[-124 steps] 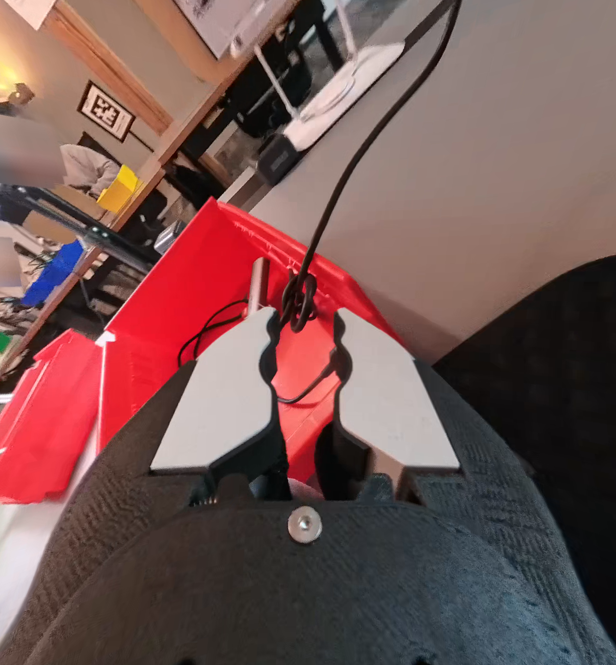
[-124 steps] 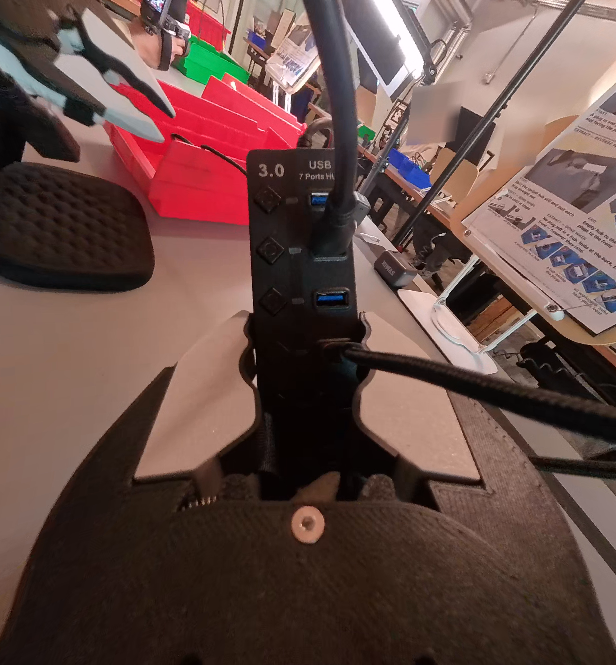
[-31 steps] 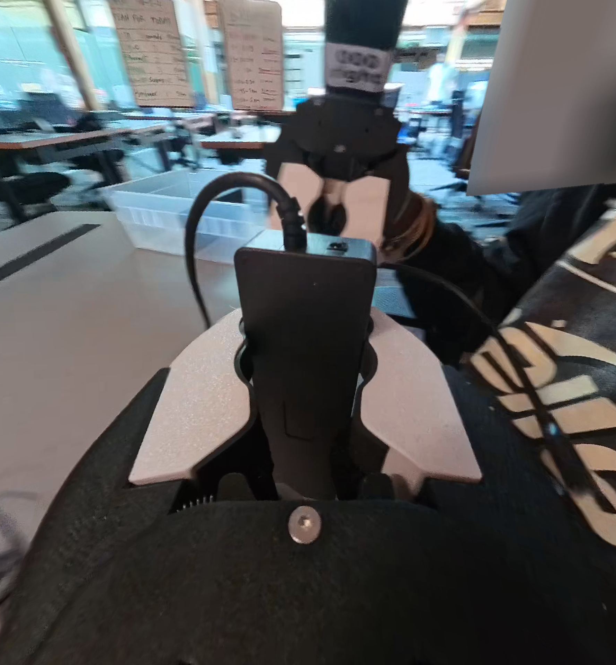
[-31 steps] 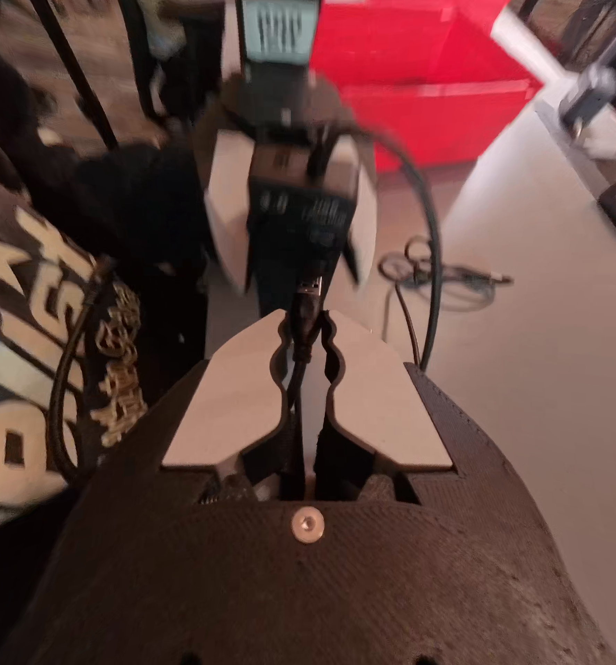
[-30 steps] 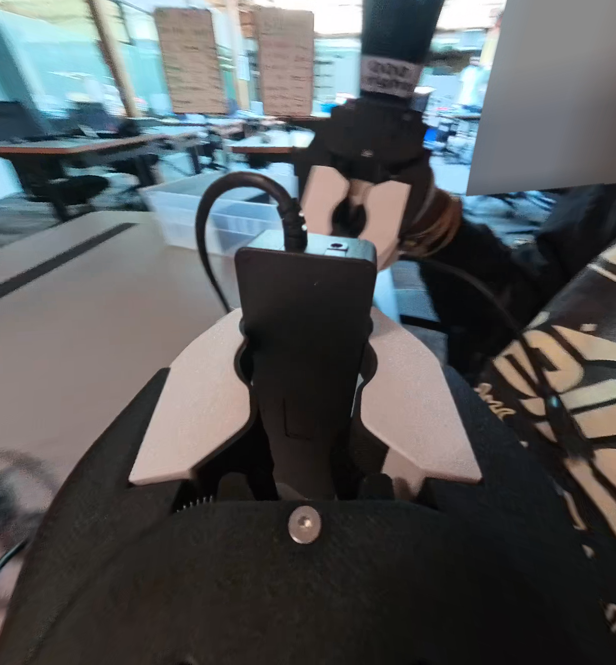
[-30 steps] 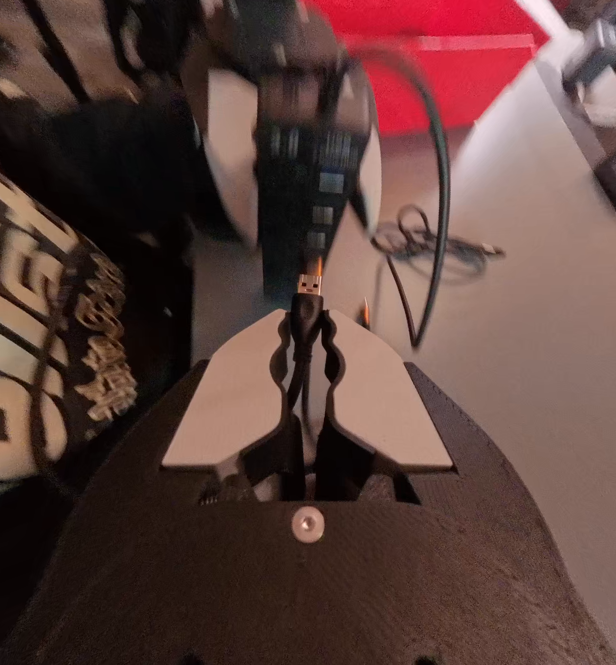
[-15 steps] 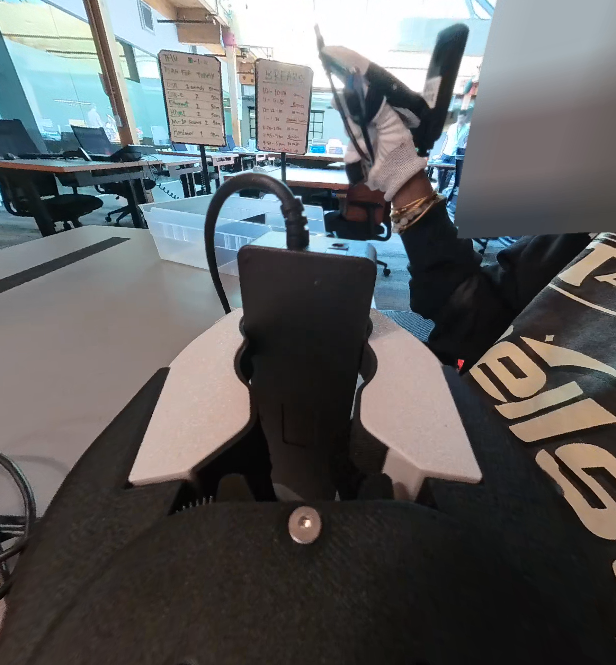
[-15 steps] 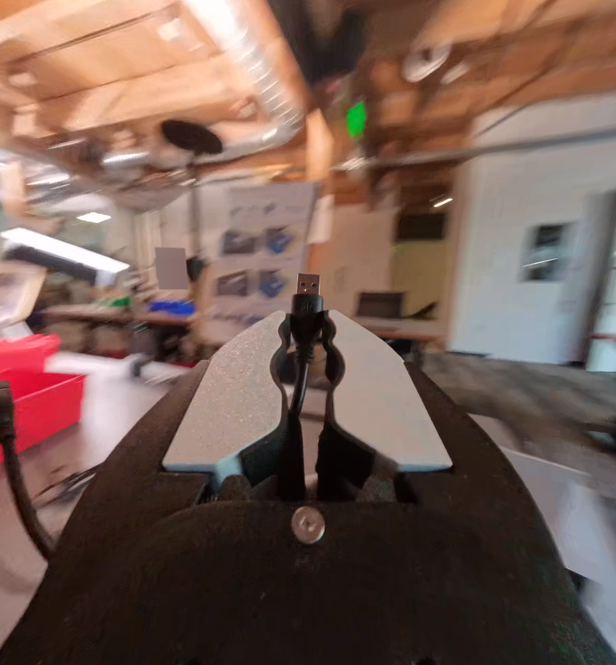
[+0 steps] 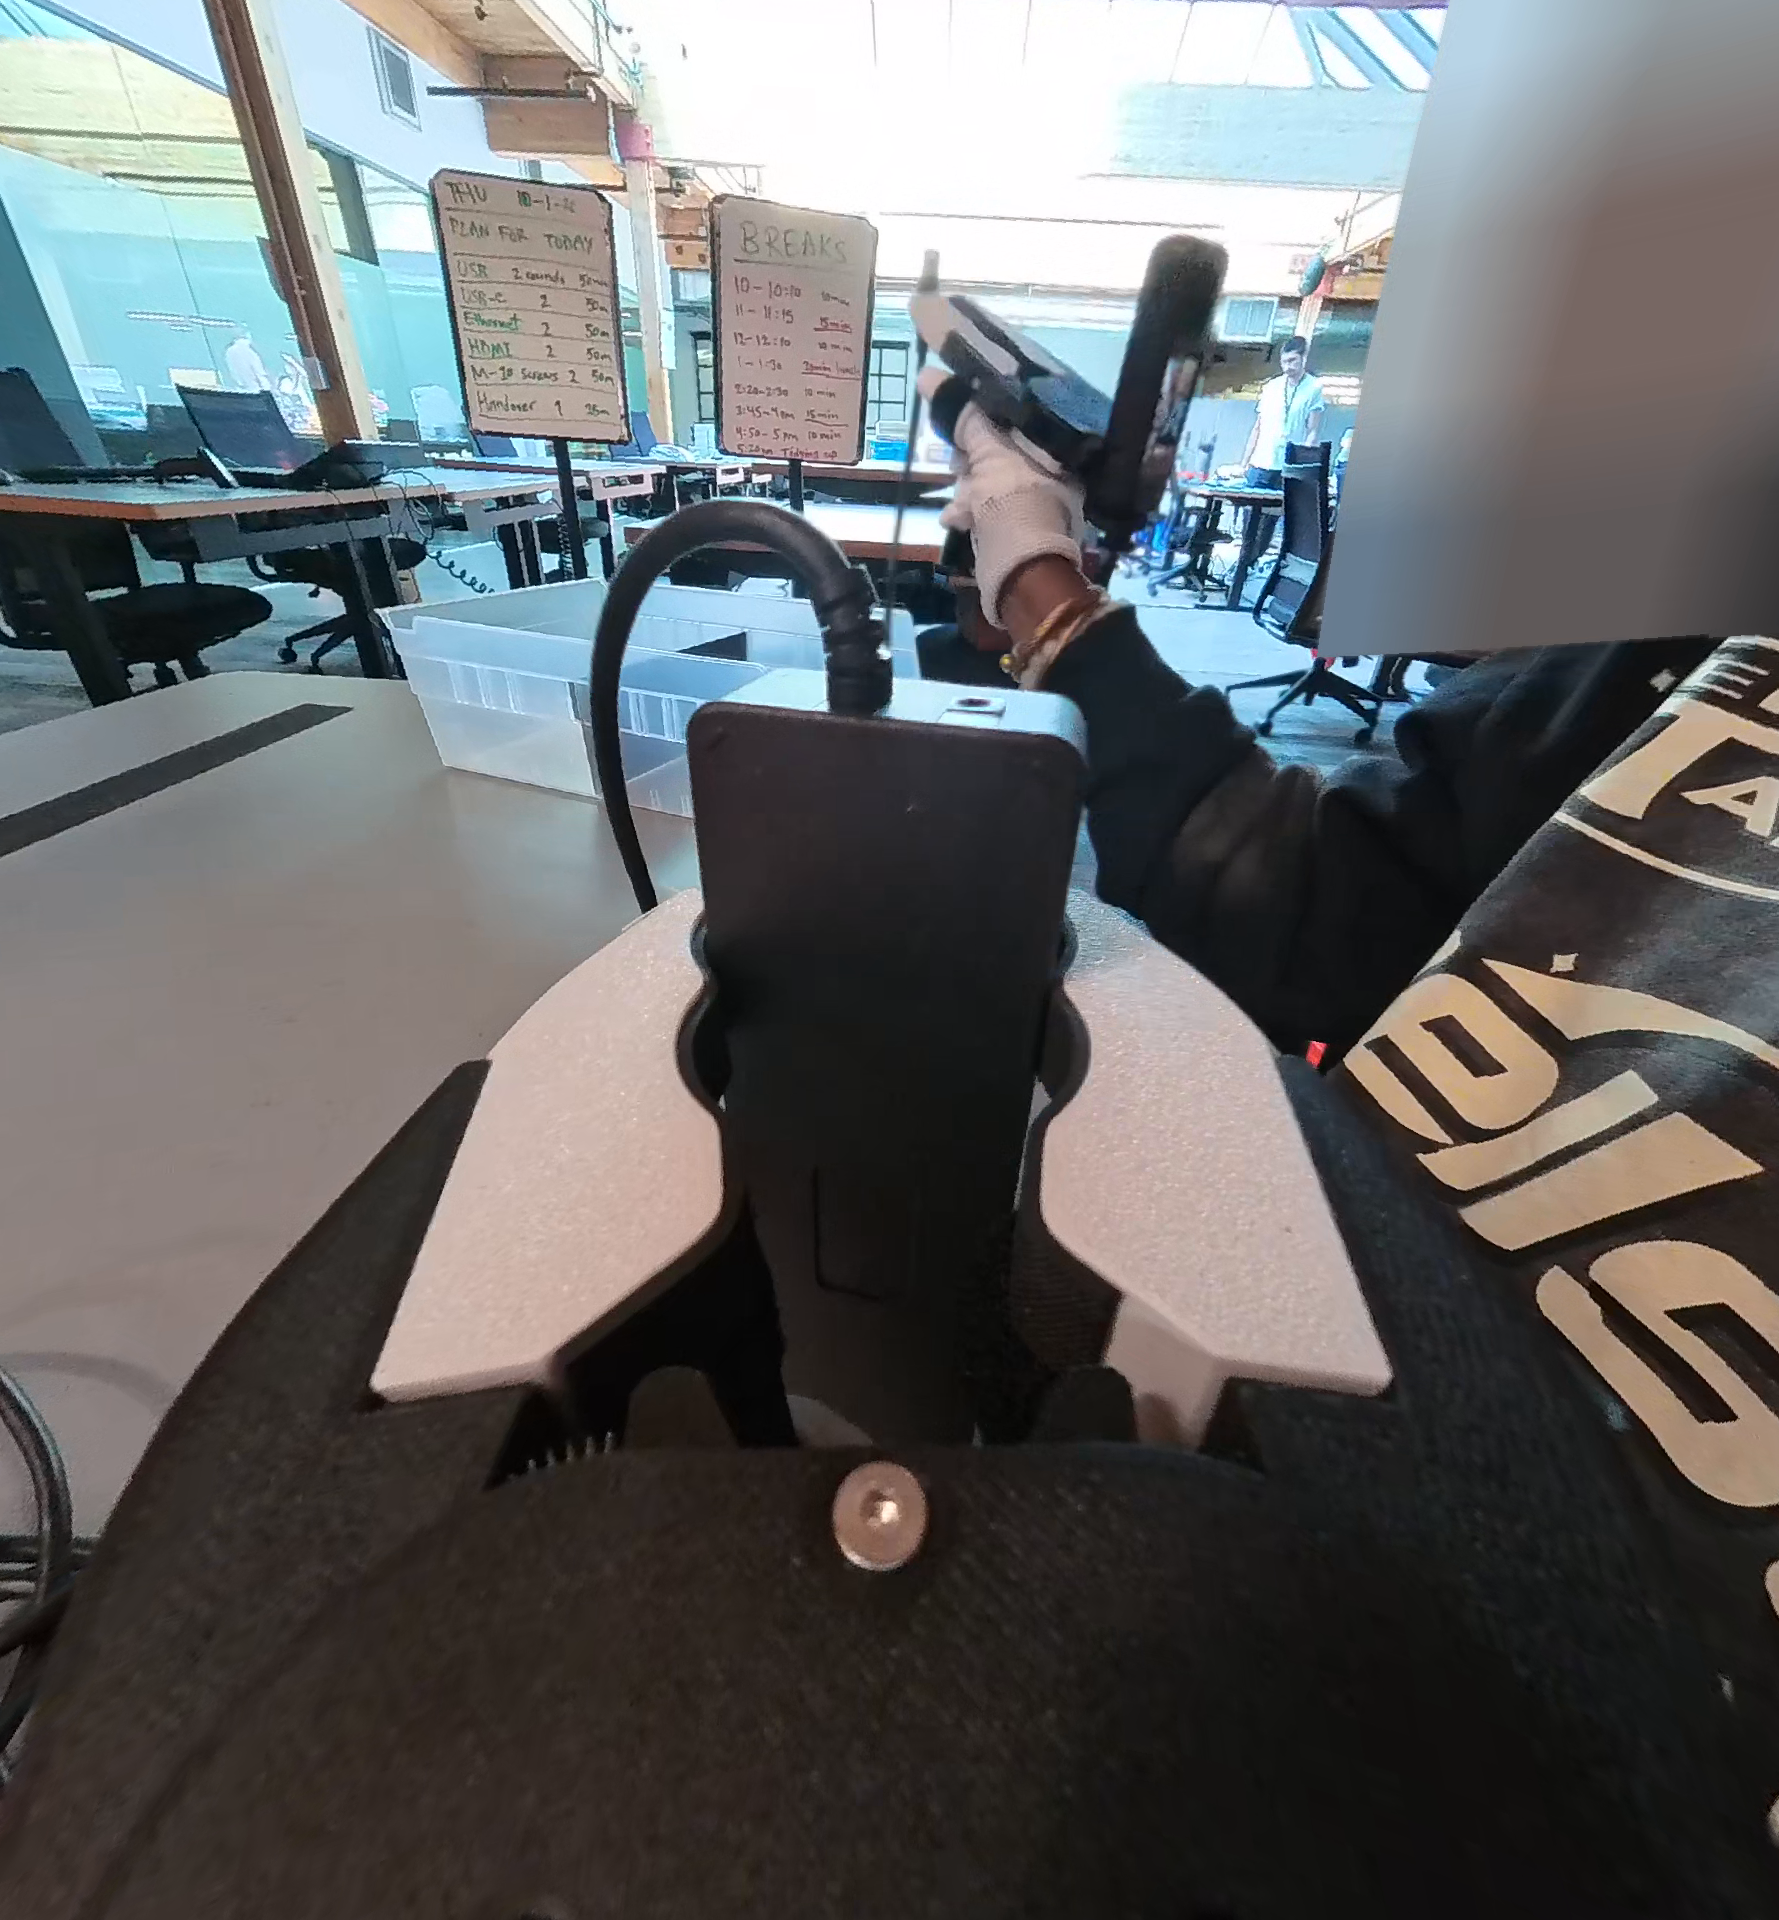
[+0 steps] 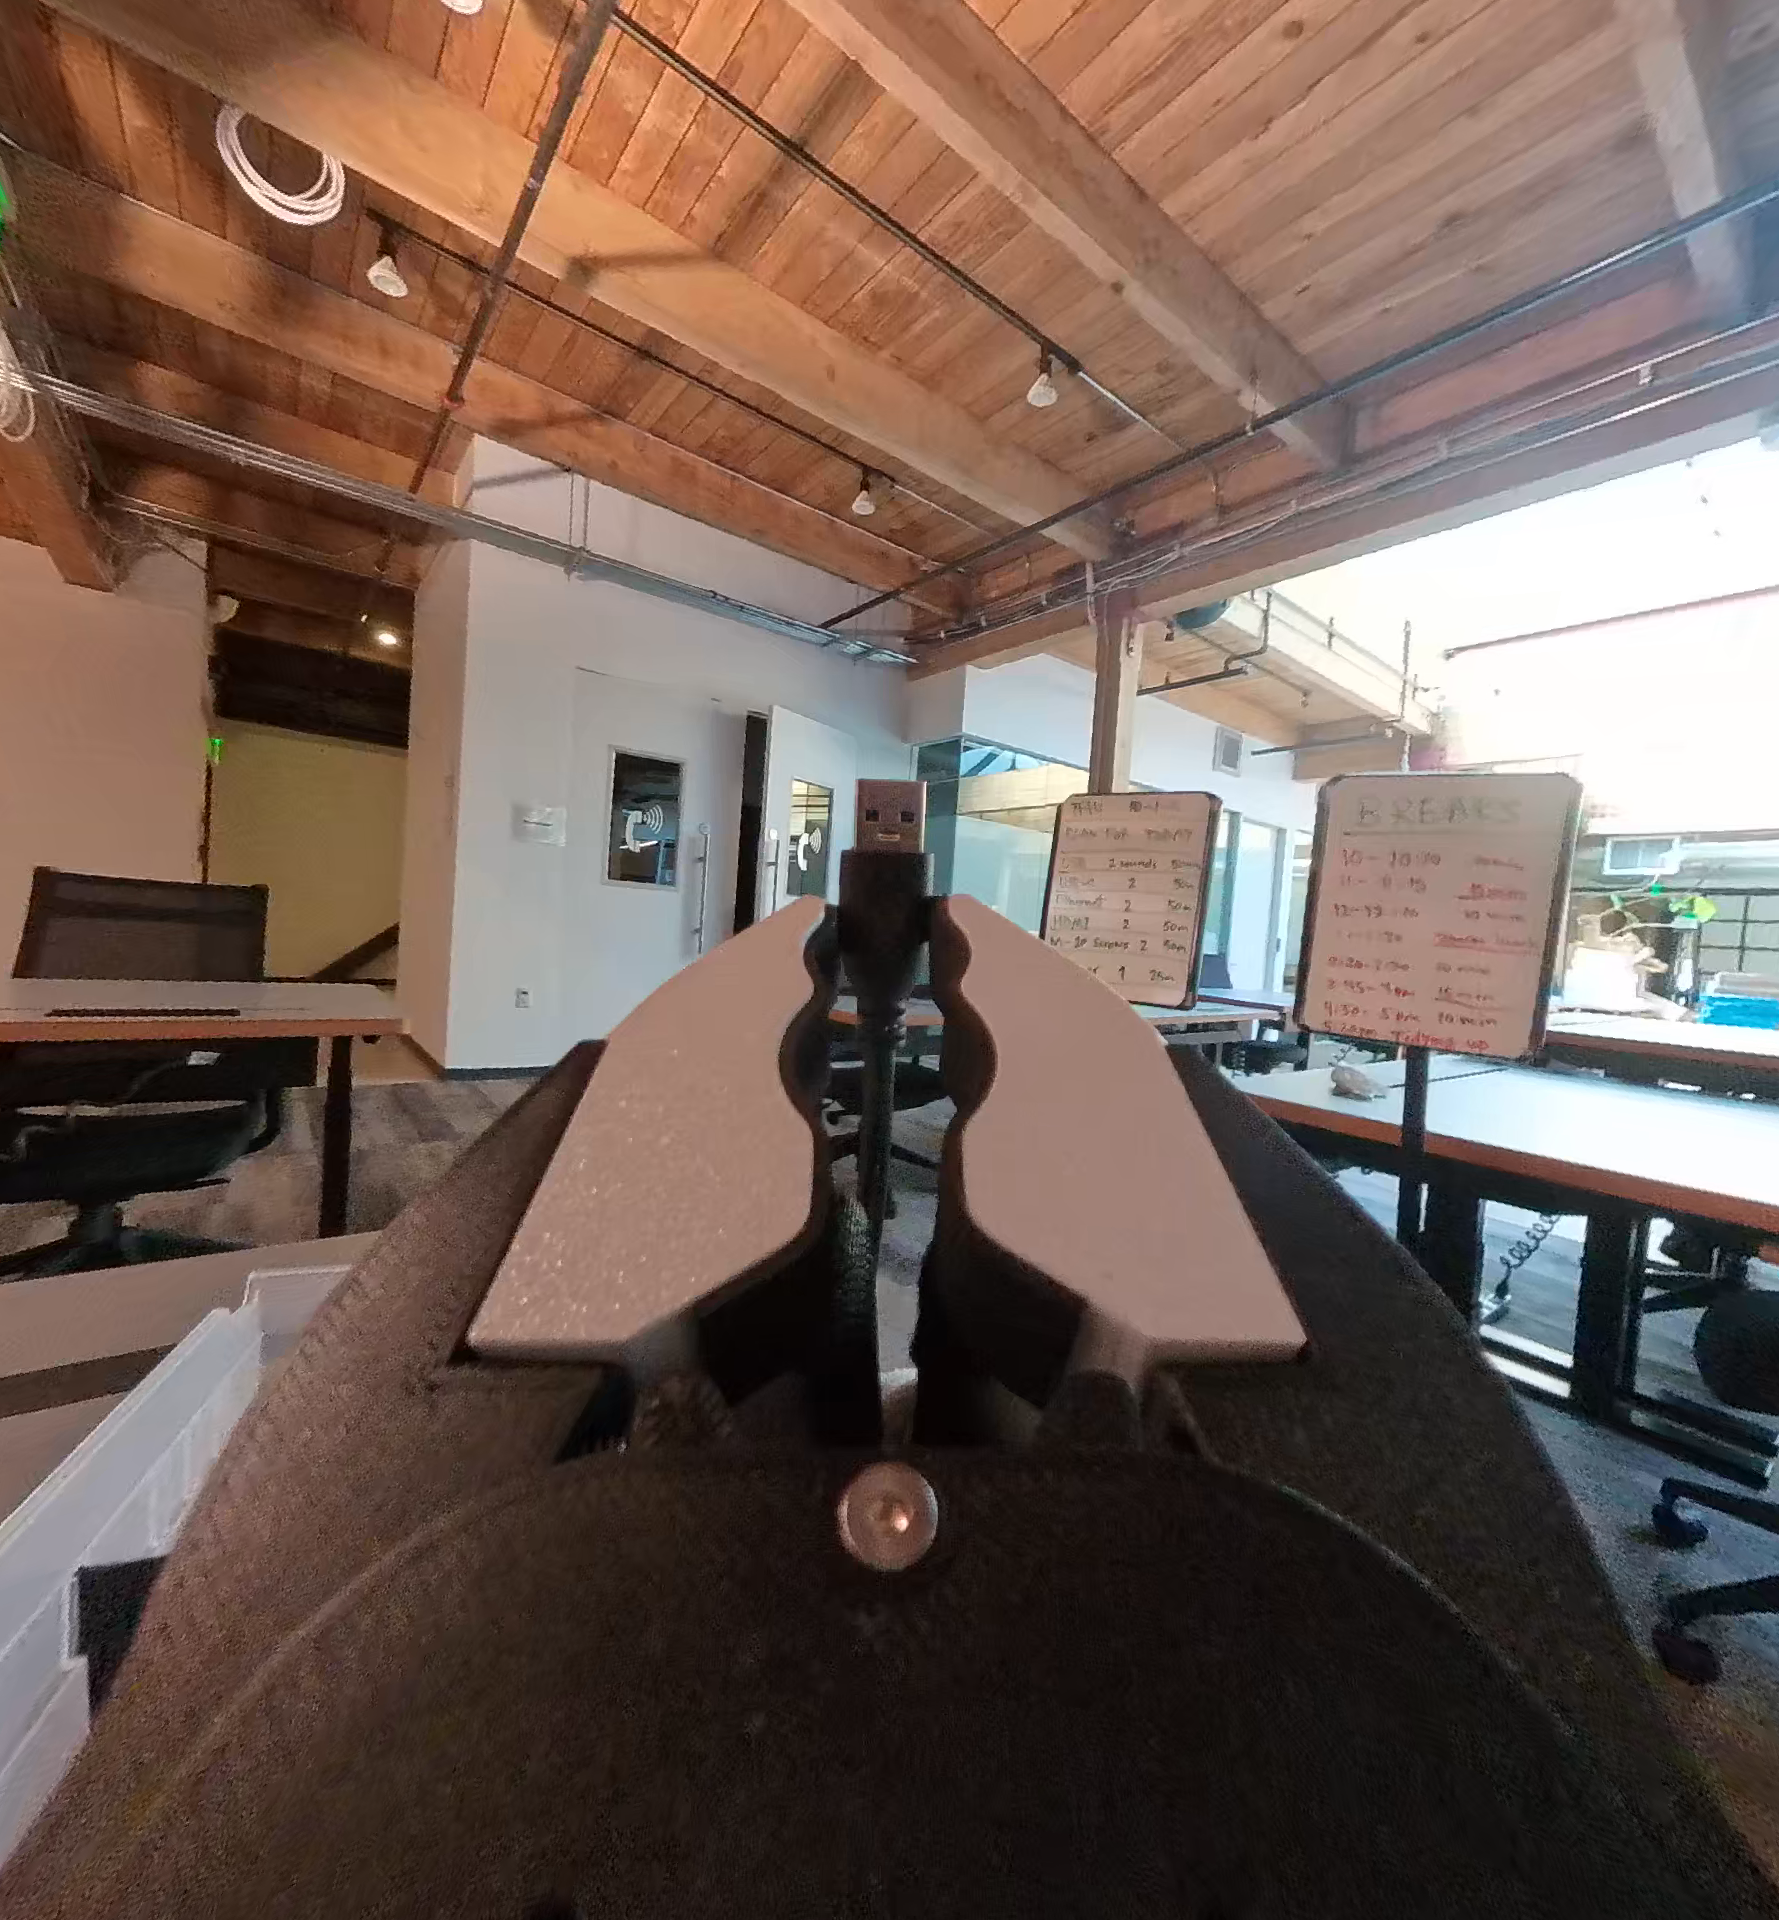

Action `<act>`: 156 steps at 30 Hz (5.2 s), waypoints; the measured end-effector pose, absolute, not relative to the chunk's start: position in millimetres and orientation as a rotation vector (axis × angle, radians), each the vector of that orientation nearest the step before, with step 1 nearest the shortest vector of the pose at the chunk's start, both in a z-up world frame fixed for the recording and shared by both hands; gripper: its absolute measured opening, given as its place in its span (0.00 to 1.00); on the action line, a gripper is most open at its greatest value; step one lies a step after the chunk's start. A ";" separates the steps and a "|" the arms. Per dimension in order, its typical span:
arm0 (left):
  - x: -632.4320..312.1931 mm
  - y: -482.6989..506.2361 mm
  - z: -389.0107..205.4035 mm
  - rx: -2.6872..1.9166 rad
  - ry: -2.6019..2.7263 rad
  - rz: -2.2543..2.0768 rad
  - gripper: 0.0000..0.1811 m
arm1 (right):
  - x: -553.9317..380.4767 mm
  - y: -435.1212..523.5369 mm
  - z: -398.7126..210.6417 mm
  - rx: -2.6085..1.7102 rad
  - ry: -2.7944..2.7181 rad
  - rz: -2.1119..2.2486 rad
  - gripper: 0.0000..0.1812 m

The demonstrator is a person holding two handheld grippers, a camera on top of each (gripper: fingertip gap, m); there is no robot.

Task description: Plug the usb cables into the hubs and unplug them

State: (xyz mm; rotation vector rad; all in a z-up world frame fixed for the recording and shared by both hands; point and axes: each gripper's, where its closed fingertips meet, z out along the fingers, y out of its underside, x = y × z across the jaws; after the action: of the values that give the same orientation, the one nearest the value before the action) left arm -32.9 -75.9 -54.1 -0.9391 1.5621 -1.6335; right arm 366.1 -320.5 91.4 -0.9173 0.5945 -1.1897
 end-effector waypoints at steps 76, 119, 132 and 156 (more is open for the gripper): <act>-34.4 -83.6 -54.6 -0.893 1.593 -1.641 0.32 | 395.5 -170.0 -112.1 -2.561 -0.151 -0.595 0.06; -38.6 -76.0 -88.6 -0.990 1.749 -1.383 0.36 | -17.6 -87.3 -92.4 -1.866 -0.943 0.508 0.09; -38.0 -87.6 -88.0 -0.943 1.783 -1.432 0.36 | 131.5 -187.9 107.8 -1.276 -0.473 0.346 0.09; -38.7 -89.9 -87.4 -0.926 1.788 -1.436 0.36 | 296.1 -197.4 55.5 -1.493 -0.133 -0.313 0.09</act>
State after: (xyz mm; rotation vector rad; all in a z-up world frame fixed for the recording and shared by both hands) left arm -38.7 -89.9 -87.4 -0.9256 1.7884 -1.4359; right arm 296.1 -197.4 55.5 -1.4931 -0.1332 -0.3131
